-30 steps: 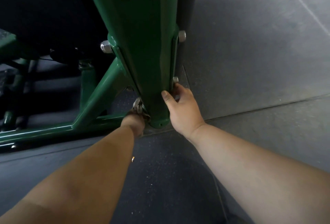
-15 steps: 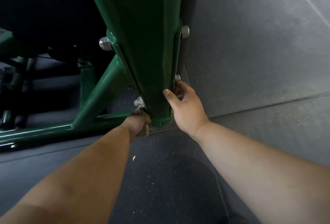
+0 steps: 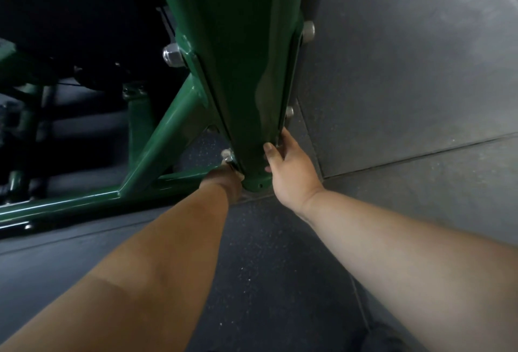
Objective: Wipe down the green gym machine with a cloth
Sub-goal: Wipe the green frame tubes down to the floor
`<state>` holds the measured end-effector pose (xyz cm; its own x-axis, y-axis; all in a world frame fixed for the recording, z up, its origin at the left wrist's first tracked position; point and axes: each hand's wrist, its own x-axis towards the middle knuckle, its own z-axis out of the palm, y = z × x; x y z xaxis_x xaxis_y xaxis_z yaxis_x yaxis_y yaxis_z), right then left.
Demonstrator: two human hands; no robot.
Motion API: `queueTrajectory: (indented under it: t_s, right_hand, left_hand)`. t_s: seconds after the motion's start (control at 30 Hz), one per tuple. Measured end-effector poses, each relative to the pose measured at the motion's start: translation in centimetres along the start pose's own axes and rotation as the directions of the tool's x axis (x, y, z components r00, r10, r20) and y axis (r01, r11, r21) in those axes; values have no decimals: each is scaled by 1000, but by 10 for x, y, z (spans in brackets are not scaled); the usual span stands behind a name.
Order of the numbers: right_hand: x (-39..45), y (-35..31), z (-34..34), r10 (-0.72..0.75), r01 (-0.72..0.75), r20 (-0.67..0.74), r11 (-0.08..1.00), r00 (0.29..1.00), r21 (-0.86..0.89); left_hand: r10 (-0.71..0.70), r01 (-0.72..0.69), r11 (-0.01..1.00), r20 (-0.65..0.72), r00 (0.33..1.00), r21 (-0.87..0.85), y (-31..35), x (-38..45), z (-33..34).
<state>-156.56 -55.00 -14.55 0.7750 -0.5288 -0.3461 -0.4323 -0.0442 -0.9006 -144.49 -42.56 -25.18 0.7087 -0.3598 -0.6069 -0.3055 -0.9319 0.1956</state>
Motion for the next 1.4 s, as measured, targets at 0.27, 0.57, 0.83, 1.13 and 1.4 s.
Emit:
queueTrajectory:
  t_s: [0.27,0.57,0.83,1.13,1.4]
  right_hand:
    - [4,8,-1,39,-39,-13,999,999,23]
    - [2,7,-2,58,-58,-15,997,998,-45]
    - [-17,17,4,176,-171,36,980,984,-102]
    - [-23,17,5,170,-166,35,982,985,-90]
    - [-31,12,7,210,-203,97,976,973,-82]
  left_hand:
    - [5,-3,994,-16,1000,109,6,-7,-7]
    - [21,-9,945,-33,999,328,4,-2,-10]
    - [-199,204,912,-51,979,355,-60,4,-24]
    - [-46,48,971,-15,999,235,-2,-11,-3]
    - [-280,297,948,-144,949,112,-82,10,-20]
